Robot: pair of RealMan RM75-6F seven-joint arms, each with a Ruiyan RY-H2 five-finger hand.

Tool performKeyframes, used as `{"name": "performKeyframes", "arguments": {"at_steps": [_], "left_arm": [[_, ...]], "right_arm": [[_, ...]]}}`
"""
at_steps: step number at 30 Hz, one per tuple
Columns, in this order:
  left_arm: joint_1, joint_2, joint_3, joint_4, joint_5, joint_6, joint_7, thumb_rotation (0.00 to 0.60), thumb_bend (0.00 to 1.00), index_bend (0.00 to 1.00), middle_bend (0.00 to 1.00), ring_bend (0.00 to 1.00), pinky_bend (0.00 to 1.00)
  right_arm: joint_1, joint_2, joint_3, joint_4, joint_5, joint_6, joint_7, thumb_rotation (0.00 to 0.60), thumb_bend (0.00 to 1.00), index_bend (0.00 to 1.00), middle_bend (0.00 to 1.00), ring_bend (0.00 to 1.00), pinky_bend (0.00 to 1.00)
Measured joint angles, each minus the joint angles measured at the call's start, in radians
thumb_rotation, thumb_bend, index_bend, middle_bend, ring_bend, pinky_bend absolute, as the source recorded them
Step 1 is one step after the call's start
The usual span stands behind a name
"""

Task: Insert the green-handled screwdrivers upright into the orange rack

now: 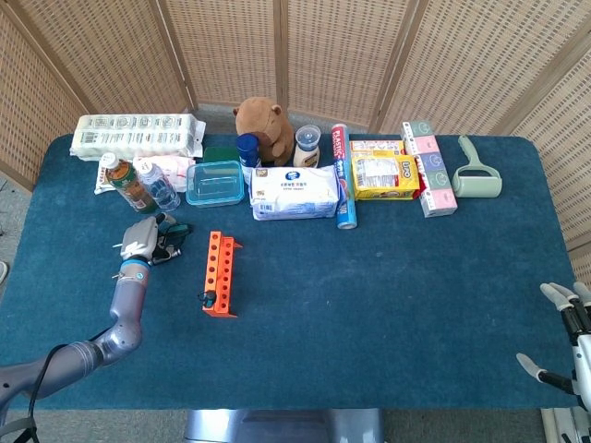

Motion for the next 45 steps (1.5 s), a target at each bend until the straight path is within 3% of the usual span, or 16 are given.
{"name": "performKeyframes", "arguments": {"at_steps": [24, 28, 38, 45], "left_arm": [[-0.028, -0.03, -0.03, 0.059, -0.055, -0.022, 0.062, 0.6, 0.42, 0.32, 0.9, 0.87, 0.91], [-0.033, -0.032, -0.034, 0.069, -0.08, -0.033, 0.076, 0.6, 0.42, 0.38, 0.9, 0.87, 0.91], [-0.043, -0.04, -0.037, 0.082, -0.108, -0.035, 0.108, 0.6, 0.43, 0.4, 0.9, 0.87, 0.91], [-0.05, -0.059, -0.037, 0.093, -0.123, -0.019, 0.13, 0.6, 0.51, 0.5, 0.9, 0.87, 0.91]], "right_arm": [[-0.005, 0.0, -0.004, 0.0, -0.013, 0.011, -0.004, 0.6, 0.0, 0.13, 0.16, 0.03, 0.0], [-0.005, 0.001, -0.004, 0.0, -0.012, 0.011, 0.0, 0.6, 0.0, 0.13, 0.16, 0.03, 0.0], [-0.006, 0.004, -0.004, 0.002, -0.011, 0.012, 0.009, 0.6, 0.0, 0.13, 0.16, 0.03, 0.0], [-0.006, 0.007, -0.003, 0.002, -0.013, 0.015, 0.018, 0.6, 0.0, 0.13, 0.16, 0.03, 0.0]]}}
